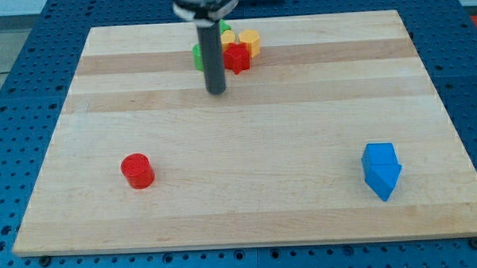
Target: Push the red circle towards the green circle
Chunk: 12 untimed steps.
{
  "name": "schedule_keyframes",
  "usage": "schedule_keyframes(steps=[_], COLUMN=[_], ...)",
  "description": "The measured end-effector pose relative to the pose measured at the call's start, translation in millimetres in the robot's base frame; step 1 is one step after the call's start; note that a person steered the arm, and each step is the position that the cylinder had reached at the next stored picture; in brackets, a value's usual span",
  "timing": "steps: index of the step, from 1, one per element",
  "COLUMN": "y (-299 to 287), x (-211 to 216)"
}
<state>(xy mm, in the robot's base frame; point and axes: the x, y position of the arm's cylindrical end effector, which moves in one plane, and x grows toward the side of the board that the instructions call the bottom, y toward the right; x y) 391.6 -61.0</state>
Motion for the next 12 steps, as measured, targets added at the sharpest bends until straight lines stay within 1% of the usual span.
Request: schedule_keyframes(steps=[1,2,3,4,5,6,7,8,9,10,11,12], y=[0,17,-10,-29,-68,-88,-87,-110,-149,-180,-156,-99], x=[85,114,135,172,199,143,87,89,128,108,65,46])
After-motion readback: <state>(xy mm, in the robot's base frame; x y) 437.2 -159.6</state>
